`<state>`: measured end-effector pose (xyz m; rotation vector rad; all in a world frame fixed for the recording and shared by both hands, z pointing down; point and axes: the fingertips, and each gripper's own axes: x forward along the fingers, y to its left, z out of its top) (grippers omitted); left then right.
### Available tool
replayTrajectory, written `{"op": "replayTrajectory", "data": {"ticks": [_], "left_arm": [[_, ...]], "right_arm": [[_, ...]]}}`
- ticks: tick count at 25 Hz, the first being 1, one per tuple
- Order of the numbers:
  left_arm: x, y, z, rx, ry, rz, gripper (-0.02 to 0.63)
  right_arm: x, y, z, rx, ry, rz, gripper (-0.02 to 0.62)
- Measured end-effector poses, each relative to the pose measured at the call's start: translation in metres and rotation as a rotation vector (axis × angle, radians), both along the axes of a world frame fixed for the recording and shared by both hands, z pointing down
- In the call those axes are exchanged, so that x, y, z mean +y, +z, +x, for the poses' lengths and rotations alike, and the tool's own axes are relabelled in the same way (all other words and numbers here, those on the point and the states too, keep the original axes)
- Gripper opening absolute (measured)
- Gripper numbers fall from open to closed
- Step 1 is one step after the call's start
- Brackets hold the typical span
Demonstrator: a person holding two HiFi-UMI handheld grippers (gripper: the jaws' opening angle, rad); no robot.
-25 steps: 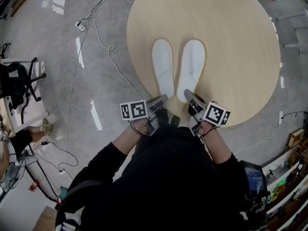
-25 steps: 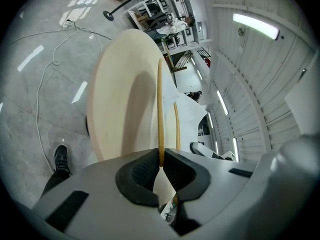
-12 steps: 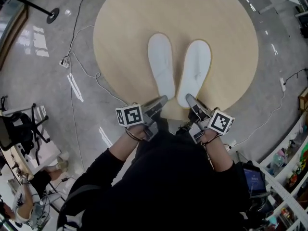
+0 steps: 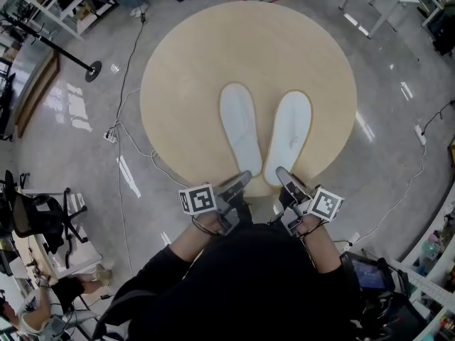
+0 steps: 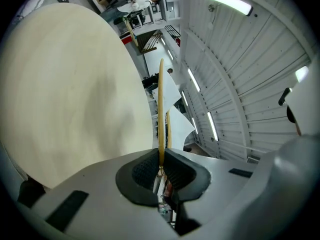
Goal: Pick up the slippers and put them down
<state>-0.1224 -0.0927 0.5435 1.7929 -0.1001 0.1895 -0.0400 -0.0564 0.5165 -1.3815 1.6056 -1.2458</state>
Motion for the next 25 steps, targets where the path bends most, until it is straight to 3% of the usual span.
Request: {"op": "replayTrajectory", "data": {"ticks": [6,15,20,25], "left_arm": [[0.054,-0.022,0.025,0.017,-0.035,0.028,0.043],[0.105,-0.054,0.082,0.121,-0.046,0.079,0.043],[0.133,-0.049,0.120,0.129,-0.056,0.053,0.043],[0.166,-0.050,0.164,0.117,-0.004,0.040,0.043]], "right_arm": [[0.057,-0.018,0.035,-0.006,0.025,0.037,0.041],[0.119,-0.043,0.087,0.035,0.021,0.118,0.041],[0.160,-0.044,0.125,0.069,0.030,0.110,0.041],[0.204,-0.057,0.167,0.091,0.091,0.123,0.041]]}}
